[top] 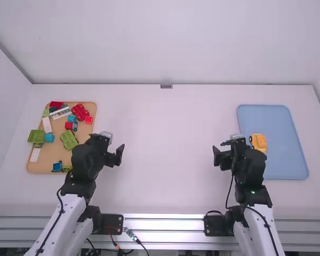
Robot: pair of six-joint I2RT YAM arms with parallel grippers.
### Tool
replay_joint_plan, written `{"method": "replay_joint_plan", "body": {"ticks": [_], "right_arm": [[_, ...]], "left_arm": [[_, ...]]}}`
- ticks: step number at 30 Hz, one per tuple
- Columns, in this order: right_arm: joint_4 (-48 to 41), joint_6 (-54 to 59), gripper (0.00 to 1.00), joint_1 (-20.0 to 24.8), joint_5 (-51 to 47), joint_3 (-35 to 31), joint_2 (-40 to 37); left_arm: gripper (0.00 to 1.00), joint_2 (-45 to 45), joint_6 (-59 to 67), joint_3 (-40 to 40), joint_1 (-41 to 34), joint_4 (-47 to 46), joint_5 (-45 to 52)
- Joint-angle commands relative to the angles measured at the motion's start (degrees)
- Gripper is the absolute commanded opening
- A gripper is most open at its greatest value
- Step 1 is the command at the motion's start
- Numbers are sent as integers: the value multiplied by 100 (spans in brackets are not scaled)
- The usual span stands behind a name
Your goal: Assemble lego blocks to make yellow taxi
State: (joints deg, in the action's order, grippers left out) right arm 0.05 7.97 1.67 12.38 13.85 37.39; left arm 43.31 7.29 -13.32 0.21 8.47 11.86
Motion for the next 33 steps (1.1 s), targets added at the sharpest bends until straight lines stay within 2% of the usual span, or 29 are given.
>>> {"method": "replay_joint_plan", "body": {"ticks": [1,8,12,26,30,33], "right_arm": [[-5,-375,87,-167,-386,-244,-235],[-5,-797,75,-167,-1073,-931,-923],[-5,-797,66,-167,-1238,-1385,-1410],[-5,-797,33,-167,-1238,-1385,-3333],[-5,-797,26,-167,-1238,-1385,-3736],[-5,-797,21,-167,-1238,-1385,-3739]], "left_arm": [[87,-259,-355,270,-21,-152,-361],[75,-938,-729,949,-21,-831,-1040],[67,-1419,-729,1332,-21,-847,-1186],[33,-3358,-729,1332,-21,-847,-1186],[26,-3767,-729,1332,-21,-847,-1186],[21,-4029,-729,1332,-21,-847,-1186]]}}
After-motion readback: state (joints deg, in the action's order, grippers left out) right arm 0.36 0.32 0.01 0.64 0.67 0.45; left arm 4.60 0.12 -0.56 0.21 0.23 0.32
